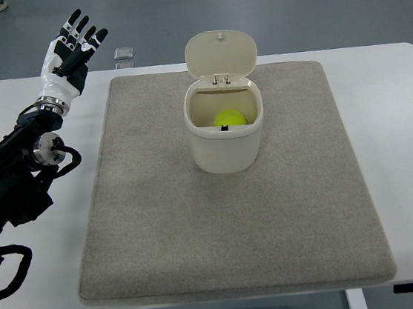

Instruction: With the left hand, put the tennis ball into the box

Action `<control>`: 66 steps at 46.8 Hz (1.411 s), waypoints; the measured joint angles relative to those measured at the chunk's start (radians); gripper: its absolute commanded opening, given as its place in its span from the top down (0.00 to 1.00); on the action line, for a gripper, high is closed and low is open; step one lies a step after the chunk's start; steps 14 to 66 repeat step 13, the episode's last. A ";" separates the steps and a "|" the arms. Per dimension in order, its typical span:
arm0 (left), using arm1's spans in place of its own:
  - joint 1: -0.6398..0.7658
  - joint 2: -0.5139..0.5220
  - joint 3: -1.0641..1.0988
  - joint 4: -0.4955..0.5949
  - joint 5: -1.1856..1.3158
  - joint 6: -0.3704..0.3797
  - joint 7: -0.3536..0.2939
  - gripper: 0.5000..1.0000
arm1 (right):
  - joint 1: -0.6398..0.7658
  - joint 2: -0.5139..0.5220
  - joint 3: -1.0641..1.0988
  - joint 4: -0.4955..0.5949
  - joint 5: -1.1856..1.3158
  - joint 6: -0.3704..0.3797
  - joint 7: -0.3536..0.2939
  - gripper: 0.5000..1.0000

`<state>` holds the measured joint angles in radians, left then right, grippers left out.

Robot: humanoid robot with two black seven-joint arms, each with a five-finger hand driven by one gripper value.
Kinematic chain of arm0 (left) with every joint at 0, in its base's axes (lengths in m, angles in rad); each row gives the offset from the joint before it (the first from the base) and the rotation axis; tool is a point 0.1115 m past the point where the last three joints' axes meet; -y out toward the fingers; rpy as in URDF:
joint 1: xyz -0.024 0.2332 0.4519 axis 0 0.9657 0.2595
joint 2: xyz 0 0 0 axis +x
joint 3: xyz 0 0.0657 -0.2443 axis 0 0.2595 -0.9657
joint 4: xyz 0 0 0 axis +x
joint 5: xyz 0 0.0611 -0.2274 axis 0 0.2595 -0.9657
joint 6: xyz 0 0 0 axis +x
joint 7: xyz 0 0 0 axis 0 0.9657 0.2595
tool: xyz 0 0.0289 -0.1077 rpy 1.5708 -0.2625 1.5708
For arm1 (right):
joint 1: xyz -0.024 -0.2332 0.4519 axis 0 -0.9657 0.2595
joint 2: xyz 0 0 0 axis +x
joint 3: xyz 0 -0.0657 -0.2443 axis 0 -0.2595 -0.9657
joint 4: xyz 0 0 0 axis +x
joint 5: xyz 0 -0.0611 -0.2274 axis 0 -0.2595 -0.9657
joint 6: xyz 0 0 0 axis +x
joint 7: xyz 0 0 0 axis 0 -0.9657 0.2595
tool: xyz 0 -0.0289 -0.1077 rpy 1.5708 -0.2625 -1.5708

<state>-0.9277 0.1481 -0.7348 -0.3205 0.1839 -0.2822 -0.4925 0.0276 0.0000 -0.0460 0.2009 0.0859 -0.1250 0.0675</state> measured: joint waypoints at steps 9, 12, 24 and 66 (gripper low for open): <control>-0.002 -0.002 0.000 0.000 0.000 0.002 -0.001 0.07 | 0.000 0.000 0.000 0.000 0.000 0.000 0.000 0.19; -0.005 -0.002 0.000 0.000 0.000 0.002 -0.002 0.07 | 0.000 0.000 0.000 0.000 0.000 0.000 0.000 0.20; -0.006 -0.002 0.000 0.000 0.000 0.002 -0.002 0.08 | 0.000 0.000 0.000 0.000 0.000 0.000 0.000 0.20; -0.006 -0.002 0.000 0.000 0.000 0.002 -0.002 0.08 | 0.000 0.000 0.000 0.000 0.000 0.000 0.000 0.20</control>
